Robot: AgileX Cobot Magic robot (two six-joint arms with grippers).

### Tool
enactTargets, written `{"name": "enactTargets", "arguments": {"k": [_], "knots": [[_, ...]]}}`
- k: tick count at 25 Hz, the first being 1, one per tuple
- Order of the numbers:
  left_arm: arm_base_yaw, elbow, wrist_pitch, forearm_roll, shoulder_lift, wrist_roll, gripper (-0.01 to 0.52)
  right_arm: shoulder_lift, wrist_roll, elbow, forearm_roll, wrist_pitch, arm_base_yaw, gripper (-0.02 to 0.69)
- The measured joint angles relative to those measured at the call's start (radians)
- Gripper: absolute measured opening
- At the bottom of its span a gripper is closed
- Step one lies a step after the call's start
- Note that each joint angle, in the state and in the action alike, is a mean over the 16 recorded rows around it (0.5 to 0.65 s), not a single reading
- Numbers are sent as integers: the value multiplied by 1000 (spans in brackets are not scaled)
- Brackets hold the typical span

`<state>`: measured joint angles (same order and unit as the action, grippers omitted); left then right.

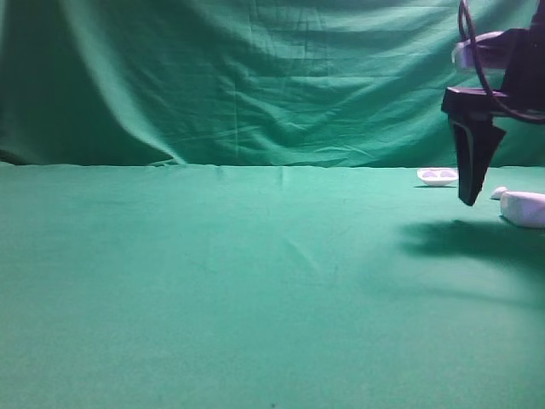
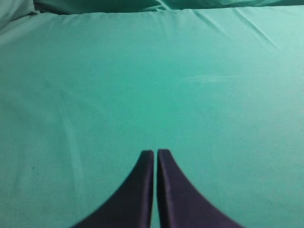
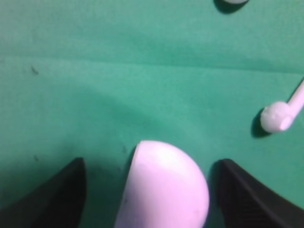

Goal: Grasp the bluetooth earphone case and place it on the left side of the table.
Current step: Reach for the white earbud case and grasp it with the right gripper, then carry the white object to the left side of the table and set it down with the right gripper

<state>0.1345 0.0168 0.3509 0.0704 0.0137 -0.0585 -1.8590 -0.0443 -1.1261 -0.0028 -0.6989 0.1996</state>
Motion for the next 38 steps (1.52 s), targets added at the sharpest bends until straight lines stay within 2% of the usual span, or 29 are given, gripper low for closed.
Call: {"name": "enactTargets", "arguments": {"k": [8,17,27,38], "knots": [[0,0,0,0,0,0,0,-7,-23,-31,-13,-45,0,344],[0,0,0,0,0,0,0,-13,-9,-243,3,-159,54,317],[0,0,0,0,0,0,0,-125,45,-665,43,-198,299,317],[0,0,0,0,0,0,0,-429,54,-986,53,-83,577,317]]}}
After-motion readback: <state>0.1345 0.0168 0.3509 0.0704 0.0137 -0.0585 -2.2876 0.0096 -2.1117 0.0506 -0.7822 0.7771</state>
